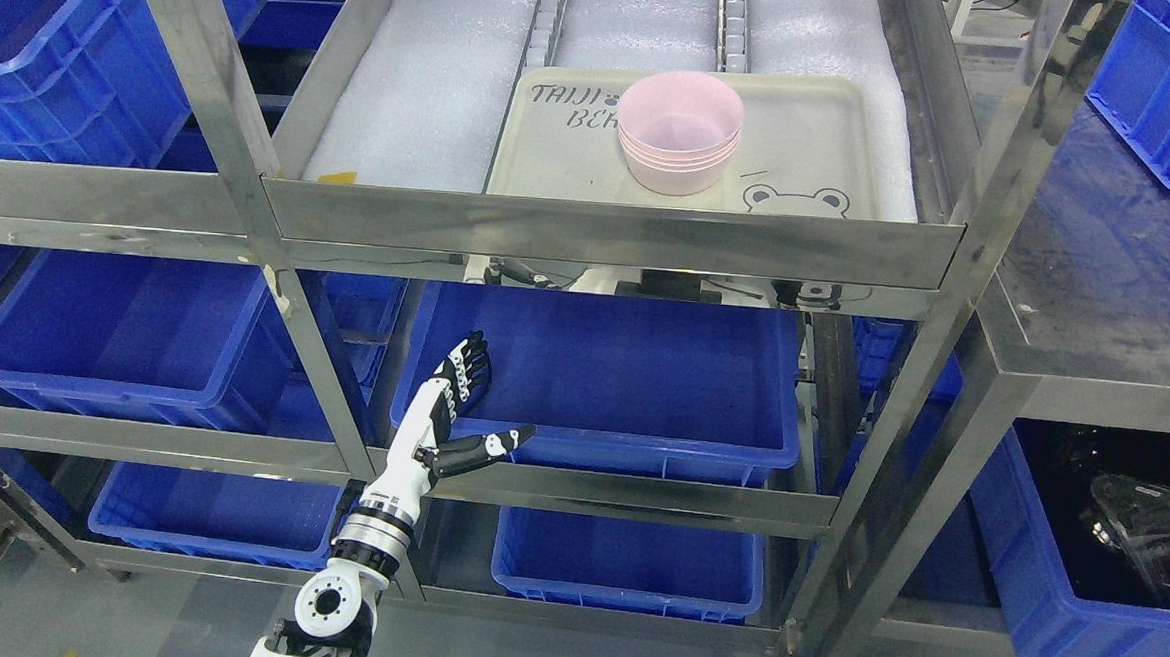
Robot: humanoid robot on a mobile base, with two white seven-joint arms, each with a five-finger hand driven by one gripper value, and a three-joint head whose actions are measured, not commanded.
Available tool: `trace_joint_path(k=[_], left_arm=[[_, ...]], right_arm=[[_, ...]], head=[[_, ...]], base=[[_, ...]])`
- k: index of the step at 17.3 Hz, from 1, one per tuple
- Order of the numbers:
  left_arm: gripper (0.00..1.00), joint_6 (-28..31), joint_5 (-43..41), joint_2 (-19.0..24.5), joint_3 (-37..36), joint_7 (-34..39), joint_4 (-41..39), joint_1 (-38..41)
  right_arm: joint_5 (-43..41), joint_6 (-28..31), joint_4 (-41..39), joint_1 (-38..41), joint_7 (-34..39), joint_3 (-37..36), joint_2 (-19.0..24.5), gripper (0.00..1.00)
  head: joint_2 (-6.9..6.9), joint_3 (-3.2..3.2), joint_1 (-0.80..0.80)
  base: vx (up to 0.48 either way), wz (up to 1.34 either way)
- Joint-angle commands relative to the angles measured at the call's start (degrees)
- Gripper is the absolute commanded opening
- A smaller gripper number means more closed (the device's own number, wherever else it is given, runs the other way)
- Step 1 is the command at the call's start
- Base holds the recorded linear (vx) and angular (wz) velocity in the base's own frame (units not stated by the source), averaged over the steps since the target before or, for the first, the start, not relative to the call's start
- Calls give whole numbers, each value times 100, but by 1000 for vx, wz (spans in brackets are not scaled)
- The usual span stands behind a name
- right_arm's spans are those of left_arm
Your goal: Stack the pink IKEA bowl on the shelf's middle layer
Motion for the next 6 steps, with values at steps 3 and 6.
trace_joint_path(k=[3, 6], left_arm=[[100, 87, 348, 100, -145, 0, -463, 158], [100, 87, 348, 100, -163, 0, -463, 202]], right_arm=[[0, -3, -100, 26, 3, 0, -100, 100], [0, -3, -100, 26, 3, 0, -100, 100]], head=[[0, 0, 0], [0, 0, 0]], base=[[0, 0], [0, 0]])
